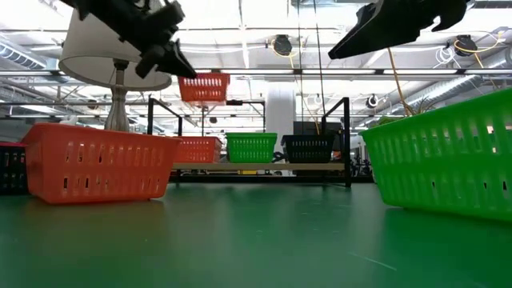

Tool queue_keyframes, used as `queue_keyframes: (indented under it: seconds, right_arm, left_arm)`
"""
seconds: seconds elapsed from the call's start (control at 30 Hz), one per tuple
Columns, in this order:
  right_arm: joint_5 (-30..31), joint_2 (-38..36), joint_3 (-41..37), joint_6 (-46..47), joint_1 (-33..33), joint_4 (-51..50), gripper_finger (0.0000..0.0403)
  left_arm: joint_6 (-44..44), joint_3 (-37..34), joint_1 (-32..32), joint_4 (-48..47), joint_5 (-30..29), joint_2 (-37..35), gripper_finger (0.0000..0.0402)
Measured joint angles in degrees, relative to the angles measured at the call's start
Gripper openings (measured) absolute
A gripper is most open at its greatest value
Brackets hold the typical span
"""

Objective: Stack baskets on shelf by color
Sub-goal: Stack the right orange bin on the orange bin on the shelf

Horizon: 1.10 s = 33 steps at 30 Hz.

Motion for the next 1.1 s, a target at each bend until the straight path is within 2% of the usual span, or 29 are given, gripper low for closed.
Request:
queue_keyframes:
  seconds: [0.2,0.4,0.67,0.8,0.93,1.1]
  right_arm:
    - [-0.9,0.0,0.0,-0.8,-0.7,0.8,0.016]
    - [-0.8,0.0,0.0,-0.7,-1.1,0.8,0.016]
    - [-0.8,0.0,0.0,-1.4,-1.1,1.1,0.016]
    - [-0.8,0.0,0.0,-1.7,-1.1,1.2,0.016]
    - [-0.8,0.0,0.0,-1.7,-1.1,1.2,0.016]
    - [-0.8,0.0,0.0,-1.7,-1.1,1.2,0.016]
  left_arm:
    - [1.4,-4.1,1.8,2.5,5.1,-3.2,0.0006]
    - [3.5,-7.9,5.7,5.7,5.4,-1.8,0.0012]
    - [5.0,-8.8,8.9,6.1,9.6,-1.8,0.0015]
    - [6.4,-8.8,10.5,6.2,13.9,-0.4,0.001]
    - [6.3,-8.8,12.2,6.1,14.4,2.4,0.0006]
    - [6.4,-8.7,13.1,6.5,14.8,3.8,0.0022]
